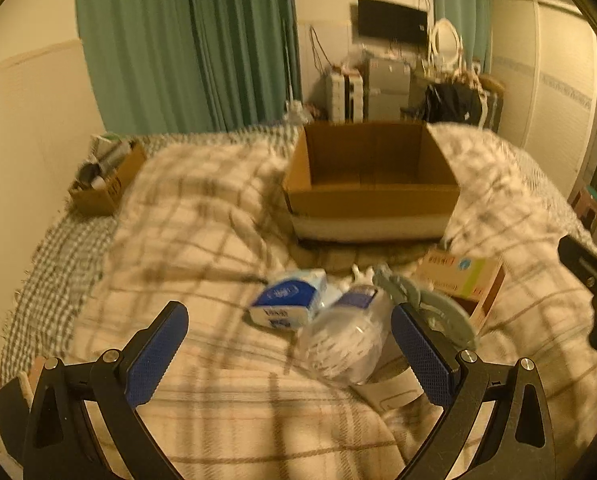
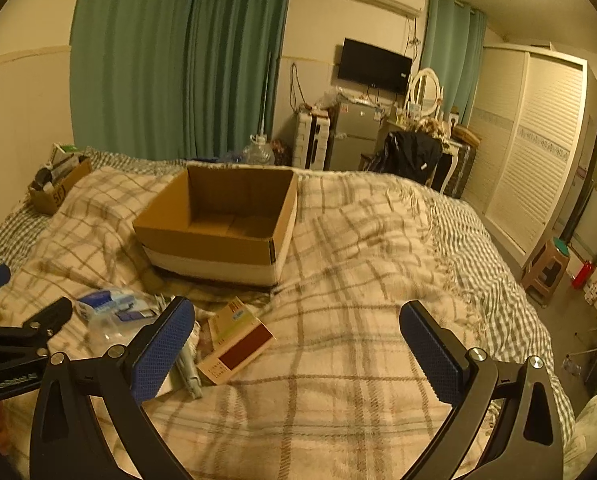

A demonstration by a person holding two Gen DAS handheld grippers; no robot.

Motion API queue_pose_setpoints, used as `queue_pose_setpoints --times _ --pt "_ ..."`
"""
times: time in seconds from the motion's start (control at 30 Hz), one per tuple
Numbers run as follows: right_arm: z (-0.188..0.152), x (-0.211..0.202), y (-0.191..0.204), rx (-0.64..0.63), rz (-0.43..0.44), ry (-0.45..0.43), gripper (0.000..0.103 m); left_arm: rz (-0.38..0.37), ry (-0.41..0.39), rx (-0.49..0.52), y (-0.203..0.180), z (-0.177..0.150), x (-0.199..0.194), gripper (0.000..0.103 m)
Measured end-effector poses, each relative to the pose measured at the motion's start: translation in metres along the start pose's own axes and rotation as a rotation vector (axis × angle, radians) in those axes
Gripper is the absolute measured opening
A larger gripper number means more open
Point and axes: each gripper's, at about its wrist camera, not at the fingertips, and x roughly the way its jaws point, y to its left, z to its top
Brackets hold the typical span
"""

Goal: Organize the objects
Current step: 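Grasp the clear cotton-swab container with the left gripper while the right gripper grasps the green clip, then carry the swab container with the left gripper while the right gripper carries the green clip into the box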

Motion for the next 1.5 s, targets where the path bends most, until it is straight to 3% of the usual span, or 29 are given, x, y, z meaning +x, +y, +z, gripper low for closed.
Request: queue_pose_setpoints --times 0.27,0.37,0.43,0.47,0.63,0.87,1.03,1.17,1.43,1.5 --pt "-0.013 0.03 -0.007 0.028 0.034 0.081 0.103 -0.065 0.196 0.032 -0.023 -0.018 0.076 0.103" --pt "-0.015 0.036 -0.008 0.035 0.041 0.1 0.103 -0.152 0.224 0.016 -0.025 -0.022 0.087 0.096" --pt "-0.017 0.038 -0.007 0.035 0.038 0.112 0.103 -0.208 0.214 0.02 -0.029 -0.022 0.083 0.076" --pt "-0.017 0.039 -0.007 0.032 0.035 0.116 0.102 -0.204 0.201 0.031 -0.031 -0.023 0.079 0.071" --pt "-0.016 0.032 0.0 0.005 0.007 0.106 0.102 -0.187 0.136 0.047 -0.033 -0.026 0.057 0.069" --pt "-0.014 0.02 0.02 -0.049 0.02 0.102 0.102 -0.136 -0.04 0.049 -0.012 -0.01 -0.004 0.067" --pt "-0.021 0.031 0.05 -0.109 0.065 0.193 0.101 -0.078 -0.117 0.03 0.015 -0.003 -0.023 0.067" --pt "-0.033 0.048 0.072 -0.135 0.09 0.27 0.088 -0.059 -0.115 0.014 0.031 -0.009 -0.022 0.067" --pt "-0.042 0.069 0.094 -0.151 0.128 0.37 0.038 -0.087 -0.056 0.02 0.043 -0.029 -0.009 0.067" --pt "-0.04 0.069 0.1 -0.162 0.131 0.364 0.033 -0.086 -0.049 0.031 0.041 -0.031 -0.009 0.068"
